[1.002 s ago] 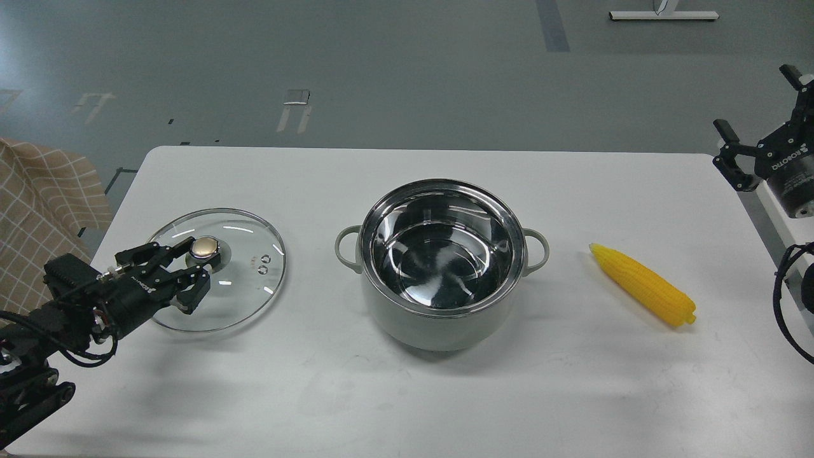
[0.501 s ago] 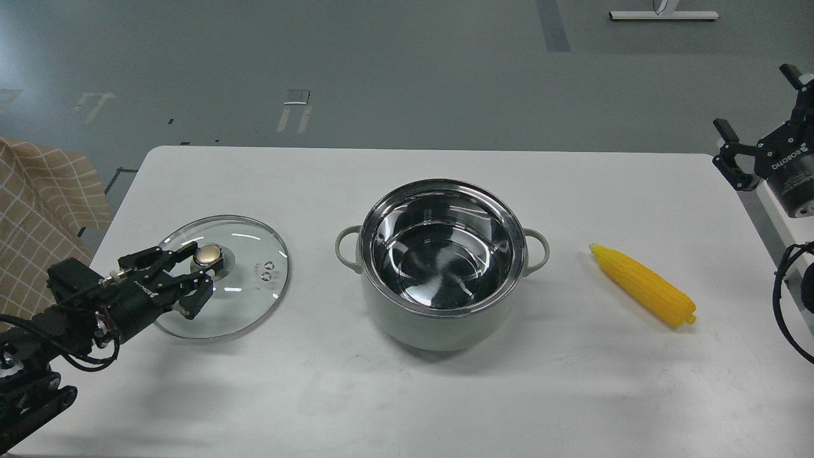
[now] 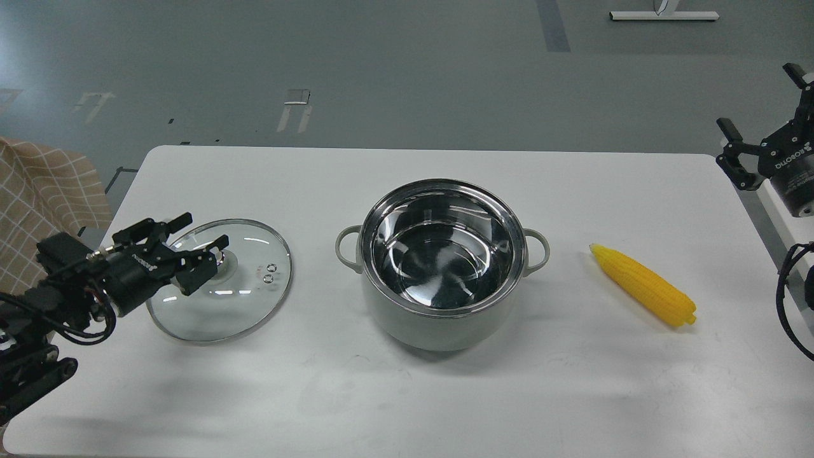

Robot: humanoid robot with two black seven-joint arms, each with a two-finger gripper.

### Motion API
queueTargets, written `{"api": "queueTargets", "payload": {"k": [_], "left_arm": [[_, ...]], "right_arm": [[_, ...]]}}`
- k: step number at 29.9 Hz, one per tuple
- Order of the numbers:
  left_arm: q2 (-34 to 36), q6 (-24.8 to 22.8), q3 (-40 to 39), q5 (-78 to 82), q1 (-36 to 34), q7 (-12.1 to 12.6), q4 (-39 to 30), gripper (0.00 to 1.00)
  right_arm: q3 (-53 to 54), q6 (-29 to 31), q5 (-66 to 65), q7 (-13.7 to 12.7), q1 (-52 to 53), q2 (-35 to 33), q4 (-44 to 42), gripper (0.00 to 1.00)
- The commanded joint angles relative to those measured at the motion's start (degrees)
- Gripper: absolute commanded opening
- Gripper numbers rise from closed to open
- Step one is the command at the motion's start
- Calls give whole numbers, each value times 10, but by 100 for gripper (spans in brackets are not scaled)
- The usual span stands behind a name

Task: Open pot and put corn in
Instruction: 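Raise the left gripper away from the lid, then reach the right gripper down to the yellow corn cob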

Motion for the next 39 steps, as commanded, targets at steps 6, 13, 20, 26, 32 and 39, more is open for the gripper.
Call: {"api": "queueTargets", "payload": {"k": [6, 13, 20, 26, 32, 39], "left_arm": [[44, -194, -3, -380, -157, -12, -69, 83], [10, -355, -22, -660, -236, -2, -69, 84], [-41, -424, -73, -760, -249, 32, -64, 87], [-81, -437, -98, -766, -249, 66, -63, 90], [-98, -441, -93, -761, -246, 67, -64, 90], [-109, -444, -91, -760, -244, 68, -66, 90]], "right_arm": [[1, 0, -178, 0, 28, -31, 5, 100], [0, 0, -393, 0, 72, -96, 36, 100], [-3, 0, -669, 3, 69, -139, 137, 100], [-25, 0, -895, 42, 54, -137, 157, 100], [-103, 0, -1047, 47, 66, -129, 157, 100], [-133, 0, -1150, 47, 64, -96, 145, 100]]}}
